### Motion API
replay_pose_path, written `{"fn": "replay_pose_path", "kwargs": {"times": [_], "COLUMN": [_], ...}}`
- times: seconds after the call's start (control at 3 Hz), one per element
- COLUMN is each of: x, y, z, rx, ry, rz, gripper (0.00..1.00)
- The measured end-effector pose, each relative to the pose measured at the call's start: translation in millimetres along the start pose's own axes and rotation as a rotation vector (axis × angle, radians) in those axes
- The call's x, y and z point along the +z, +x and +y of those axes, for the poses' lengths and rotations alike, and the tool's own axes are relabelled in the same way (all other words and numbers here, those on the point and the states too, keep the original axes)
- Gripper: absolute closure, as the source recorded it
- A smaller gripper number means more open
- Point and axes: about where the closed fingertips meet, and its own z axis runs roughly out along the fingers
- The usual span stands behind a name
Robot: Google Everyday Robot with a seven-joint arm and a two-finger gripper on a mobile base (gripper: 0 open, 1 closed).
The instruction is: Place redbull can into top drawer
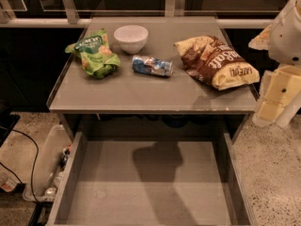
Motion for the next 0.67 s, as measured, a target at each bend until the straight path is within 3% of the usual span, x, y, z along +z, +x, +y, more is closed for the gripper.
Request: {"fn": "replay_pose_path", "kwargs": {"times": [0.67], "x": [5.0], "y": [-10.7], "z": [-8.2], "rx": [-0.003], "ry": [0.018], "rz": [-0.038], "gripper": [0.0]}}
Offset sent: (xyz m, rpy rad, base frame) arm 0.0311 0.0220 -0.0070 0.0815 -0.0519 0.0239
